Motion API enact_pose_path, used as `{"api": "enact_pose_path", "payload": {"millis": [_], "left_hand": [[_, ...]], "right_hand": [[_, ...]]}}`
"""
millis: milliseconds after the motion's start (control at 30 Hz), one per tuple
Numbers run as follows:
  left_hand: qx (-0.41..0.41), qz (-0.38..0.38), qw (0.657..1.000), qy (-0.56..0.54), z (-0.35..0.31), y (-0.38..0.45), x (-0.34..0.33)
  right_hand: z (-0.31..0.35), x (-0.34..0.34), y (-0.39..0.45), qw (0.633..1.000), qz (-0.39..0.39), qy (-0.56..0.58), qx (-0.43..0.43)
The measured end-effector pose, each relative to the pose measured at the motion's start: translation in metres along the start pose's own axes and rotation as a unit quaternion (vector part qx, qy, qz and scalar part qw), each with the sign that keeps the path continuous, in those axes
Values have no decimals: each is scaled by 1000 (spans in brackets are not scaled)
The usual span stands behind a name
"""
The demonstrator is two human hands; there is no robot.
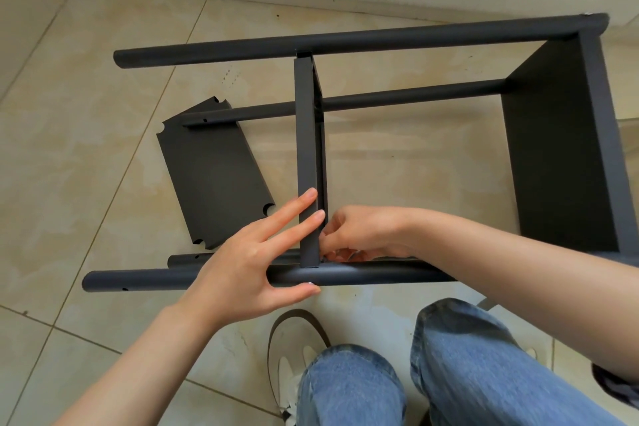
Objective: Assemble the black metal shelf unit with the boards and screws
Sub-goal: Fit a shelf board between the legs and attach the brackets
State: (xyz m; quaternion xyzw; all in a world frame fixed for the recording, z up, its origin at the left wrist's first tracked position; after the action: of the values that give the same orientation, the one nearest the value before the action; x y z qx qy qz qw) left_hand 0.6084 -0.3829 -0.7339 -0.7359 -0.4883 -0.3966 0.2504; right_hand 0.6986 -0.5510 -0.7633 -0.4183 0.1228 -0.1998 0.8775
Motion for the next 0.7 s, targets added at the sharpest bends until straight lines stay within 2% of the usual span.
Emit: {"api": "enact_pose_path", "payload": {"millis": [133, 300, 400, 567, 700], "left_hand": [[10, -8, 999, 39, -6, -4, 1], [63, -19, 997, 36, -21, -14, -4], [114, -5, 993, 34, -32, -16, -5], [181, -29, 982, 33, -51, -20, -8], [228, -95, 969, -2, -59, -35, -3]], "right_hand": [[-2, 2, -16, 997, -62, -28, 20], [-7, 14, -59, 964, -146, -216, 55], [-16, 13, -84, 947, -157, -276, 48], [-30, 3, -104, 935, -177, -299, 70], [-31, 2, -107, 931, -193, -298, 88]]}}
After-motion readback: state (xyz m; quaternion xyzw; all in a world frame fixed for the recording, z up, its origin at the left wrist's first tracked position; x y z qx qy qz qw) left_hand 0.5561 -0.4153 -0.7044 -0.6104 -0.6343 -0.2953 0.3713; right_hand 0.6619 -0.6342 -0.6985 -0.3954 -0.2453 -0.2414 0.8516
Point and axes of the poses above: each hand's wrist, its own y-axis towards the middle knuckle, its own x-axis out of the back of the hand, z = x × y, the point moved 2 cm from there along y, towards the middle knuckle, and after that the axes turned 3 degrees about -z, right-handed, at the moved point
